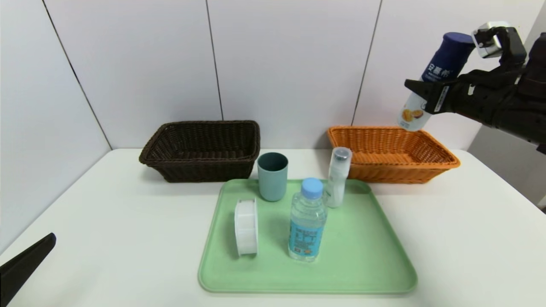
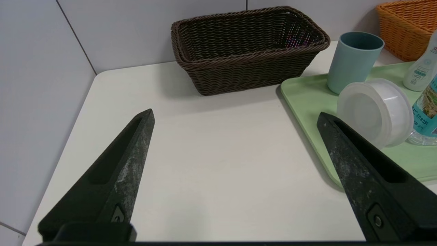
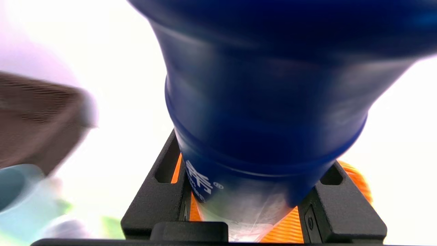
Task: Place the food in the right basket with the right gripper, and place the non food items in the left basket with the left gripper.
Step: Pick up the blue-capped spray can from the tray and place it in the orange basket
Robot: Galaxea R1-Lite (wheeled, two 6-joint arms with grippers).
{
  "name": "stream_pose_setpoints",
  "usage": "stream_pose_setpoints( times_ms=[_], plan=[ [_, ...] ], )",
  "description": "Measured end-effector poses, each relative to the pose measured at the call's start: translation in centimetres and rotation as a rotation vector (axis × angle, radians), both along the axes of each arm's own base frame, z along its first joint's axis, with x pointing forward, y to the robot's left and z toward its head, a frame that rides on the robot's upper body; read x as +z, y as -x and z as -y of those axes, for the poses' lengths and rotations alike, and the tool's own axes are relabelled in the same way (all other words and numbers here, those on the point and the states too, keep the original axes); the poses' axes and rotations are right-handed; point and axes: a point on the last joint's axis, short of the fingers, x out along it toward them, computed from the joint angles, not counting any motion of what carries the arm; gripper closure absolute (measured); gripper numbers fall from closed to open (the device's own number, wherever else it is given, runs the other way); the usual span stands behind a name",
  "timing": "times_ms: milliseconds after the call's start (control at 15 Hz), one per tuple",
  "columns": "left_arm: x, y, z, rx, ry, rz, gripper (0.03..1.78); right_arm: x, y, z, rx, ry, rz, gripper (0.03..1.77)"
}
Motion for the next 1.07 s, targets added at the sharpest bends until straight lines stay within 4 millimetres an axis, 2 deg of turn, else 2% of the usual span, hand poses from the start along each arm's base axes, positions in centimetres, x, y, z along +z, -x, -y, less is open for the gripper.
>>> stream_pose_setpoints(
  times_ms=[400, 600, 800, 1067],
  plan=[
    [-0.1, 0.1, 0.0, 0.000, 0.000, 0.002, 0.12, -3.4, -3.6, 3.2, -0.081, 0.001, -0.094, 0.98],
    [-0.1, 0.1, 0.0, 0.000, 0.004, 0.002, 0.12, -4.9, -5.6, 4.1, -0.108, -0.001, -0.101, 0.98],
    [-0.2, 0.1, 0.0, 0.000, 0.004, -0.003, 0.12, -7.3, -7.7, 4.8, -0.128, -0.003, -0.118, 0.98],
    [-0.2, 0.1, 0.0, 0.000, 0.005, -0.003, 0.12, -10.0, -9.6, 5.0, -0.168, -0.022, -0.174, 0.98]
  ],
)
